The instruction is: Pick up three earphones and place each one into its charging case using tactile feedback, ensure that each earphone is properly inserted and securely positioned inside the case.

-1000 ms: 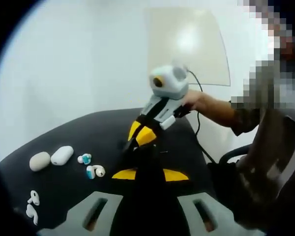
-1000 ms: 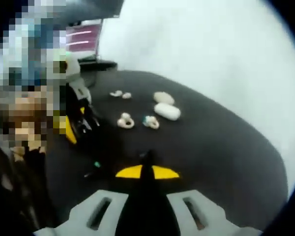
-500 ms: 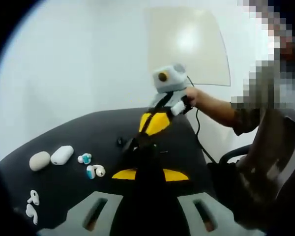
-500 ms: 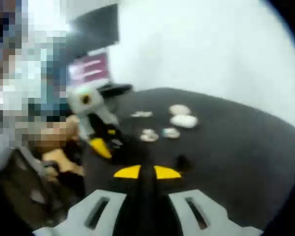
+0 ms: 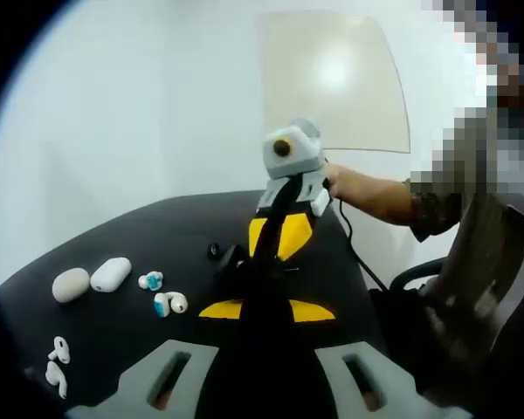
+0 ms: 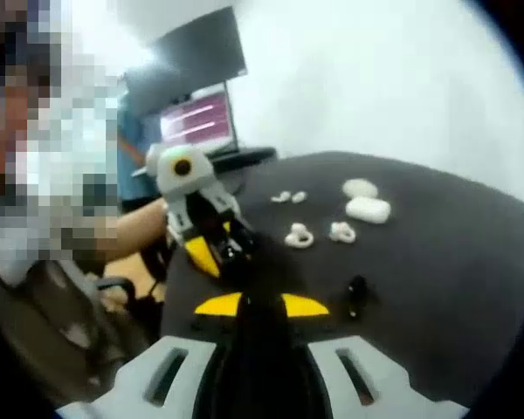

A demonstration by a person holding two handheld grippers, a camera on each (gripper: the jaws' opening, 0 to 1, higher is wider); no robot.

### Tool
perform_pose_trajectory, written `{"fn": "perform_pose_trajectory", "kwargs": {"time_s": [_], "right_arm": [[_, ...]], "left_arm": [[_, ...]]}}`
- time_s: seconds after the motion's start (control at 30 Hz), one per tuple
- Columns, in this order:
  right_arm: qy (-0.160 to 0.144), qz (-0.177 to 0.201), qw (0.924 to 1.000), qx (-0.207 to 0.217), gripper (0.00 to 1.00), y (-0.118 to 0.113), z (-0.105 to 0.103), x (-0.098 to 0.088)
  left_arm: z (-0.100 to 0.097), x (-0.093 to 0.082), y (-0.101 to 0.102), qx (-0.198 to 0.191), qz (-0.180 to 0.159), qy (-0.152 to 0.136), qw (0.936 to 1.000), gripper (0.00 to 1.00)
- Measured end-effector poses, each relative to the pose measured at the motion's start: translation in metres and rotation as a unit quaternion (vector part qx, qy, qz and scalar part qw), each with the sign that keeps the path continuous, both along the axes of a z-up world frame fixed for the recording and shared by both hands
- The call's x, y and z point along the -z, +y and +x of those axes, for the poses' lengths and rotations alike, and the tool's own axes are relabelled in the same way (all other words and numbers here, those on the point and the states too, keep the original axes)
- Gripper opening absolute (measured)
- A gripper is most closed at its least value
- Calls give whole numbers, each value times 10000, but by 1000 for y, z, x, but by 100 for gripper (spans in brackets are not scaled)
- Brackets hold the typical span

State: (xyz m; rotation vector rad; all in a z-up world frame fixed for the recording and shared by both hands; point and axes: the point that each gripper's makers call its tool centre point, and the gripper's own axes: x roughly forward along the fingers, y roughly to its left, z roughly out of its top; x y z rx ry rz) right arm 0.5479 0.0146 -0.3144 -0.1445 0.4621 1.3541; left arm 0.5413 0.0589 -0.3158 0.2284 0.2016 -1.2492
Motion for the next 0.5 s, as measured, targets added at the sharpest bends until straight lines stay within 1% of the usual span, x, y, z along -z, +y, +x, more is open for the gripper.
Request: {"fn": "perform_pose_trajectory", "kwargs": {"time_s": [0.07, 0.1, 0.17, 0.2, 0.27, 0.3, 0.37, 0.4, 0.43, 0.5], "right_arm": [[-27, -82, 10000, 20, 13, 1, 0, 2], [-92, -65, 9999, 71, 13, 0, 1, -1], [-130, 115, 9998, 94, 12, 0, 1, -11], [-182, 290, 9994, 109, 12, 1, 0, -19], [-422, 490, 9977, 198, 12, -1, 2, -31], [-660, 550, 9960, 232, 12, 0, 3, -38], [-1313, 734, 9881, 323, 12, 5, 3, -55], [-1727, 841, 9810, 282, 12, 12, -1, -64], [-2064, 939, 9734, 328, 12, 17, -2, -71], [-2773, 1021, 9549, 301, 12, 28, -8, -78]], "left_arm": [[0, 0, 0, 0, 1, 17, 10000, 15], [0, 0, 0, -2, 2, 37, 10000, 15], [0, 0, 0, -5, -2, 50, 10000, 15], [0, 0, 0, -11, -1, 53, 10000, 15], [0, 0, 0, -16, -3, 56, 10000, 15], [0, 1, 0, -20, -1, 52, 10000, 15], [0, 1, 0, -22, 0, 53, 10000, 15], [0, 1, 0, -25, 2, 57, 10000, 15], [0, 1, 0, -25, 4, 52, 10000, 15], [0, 1, 0, -28, 3, 56, 10000, 15]]}}
